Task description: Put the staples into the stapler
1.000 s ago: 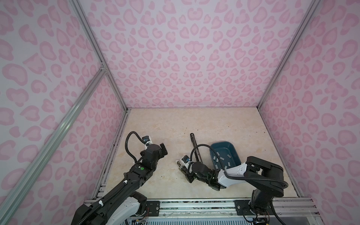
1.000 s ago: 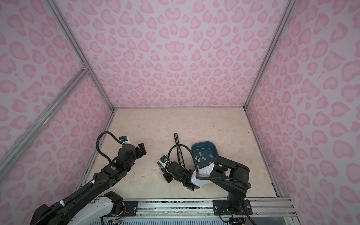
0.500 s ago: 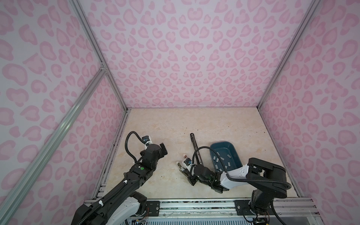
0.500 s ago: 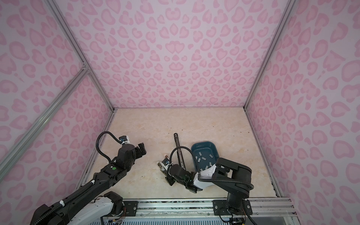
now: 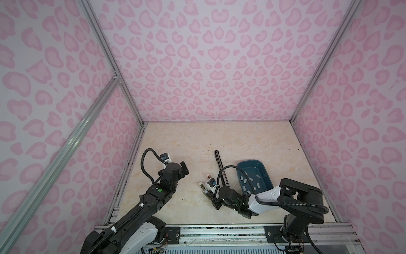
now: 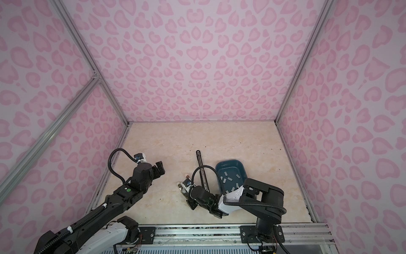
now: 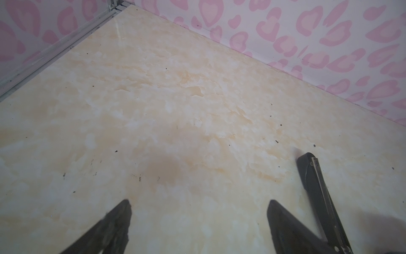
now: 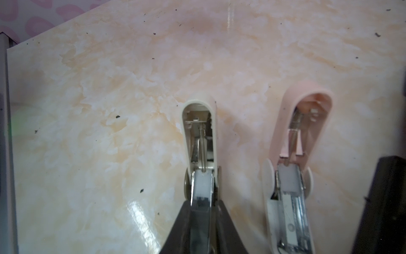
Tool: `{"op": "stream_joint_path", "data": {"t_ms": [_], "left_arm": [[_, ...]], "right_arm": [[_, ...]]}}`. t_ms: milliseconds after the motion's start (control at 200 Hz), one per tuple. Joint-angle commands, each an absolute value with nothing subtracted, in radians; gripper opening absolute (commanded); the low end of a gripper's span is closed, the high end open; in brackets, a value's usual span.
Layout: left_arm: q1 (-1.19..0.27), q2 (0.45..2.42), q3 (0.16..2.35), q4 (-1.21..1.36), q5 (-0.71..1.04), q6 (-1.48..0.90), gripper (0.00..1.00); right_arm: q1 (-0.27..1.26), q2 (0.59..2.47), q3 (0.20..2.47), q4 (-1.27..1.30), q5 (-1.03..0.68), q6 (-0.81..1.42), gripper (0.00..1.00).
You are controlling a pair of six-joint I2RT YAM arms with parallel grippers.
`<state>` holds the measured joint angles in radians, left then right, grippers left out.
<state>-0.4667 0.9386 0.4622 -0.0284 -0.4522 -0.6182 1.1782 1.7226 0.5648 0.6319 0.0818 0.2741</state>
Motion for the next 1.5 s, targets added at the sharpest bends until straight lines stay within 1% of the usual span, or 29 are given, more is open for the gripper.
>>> {"op": "stream_joint_path", "data": {"t_ms": [0, 60, 210, 860, 1100, 1235, 1495], "left_arm": [[-0.465, 0.936, 0.471, -0.005, -0.457, -0.624, 0.97], [-0.465, 0.935, 0.470, -0.005, -0.457, -0.624, 0.97], [-0.465, 0.935, 0.470, -0.006, -0.457, -0.624, 0.97], [-0.463, 0.939, 0.471, -0.006, -0.456, -0.626, 0.97], [-0.463, 0.939, 0.470, -0.006, -0.457, -0.626, 0.97], [-0.463, 0.941, 0.471, -0.005, -0.457, -0.626, 0.97], [-0.462, 0.944, 0.475, -0.006, -0.445, -0.623, 0.97]], "right_arm": [[1.181, 1.715, 0.564, 0.633, 0.098, 0.284, 0.28], [1.183, 1.707, 0.565, 0.628, 0.101, 0.284, 0.30], [1.184, 1.685, 0.560, 0.615, 0.112, 0.285, 0.32], [1.185, 1.743, 0.540, 0.651, 0.108, 0.313, 0.31], [1.186, 1.750, 0.522, 0.664, 0.108, 0.320, 0.33], [1.186, 1.719, 0.517, 0.647, 0.112, 0.315, 0.34], [1.190, 1.592, 0.511, 0.585, 0.124, 0.317, 0.37]]}}
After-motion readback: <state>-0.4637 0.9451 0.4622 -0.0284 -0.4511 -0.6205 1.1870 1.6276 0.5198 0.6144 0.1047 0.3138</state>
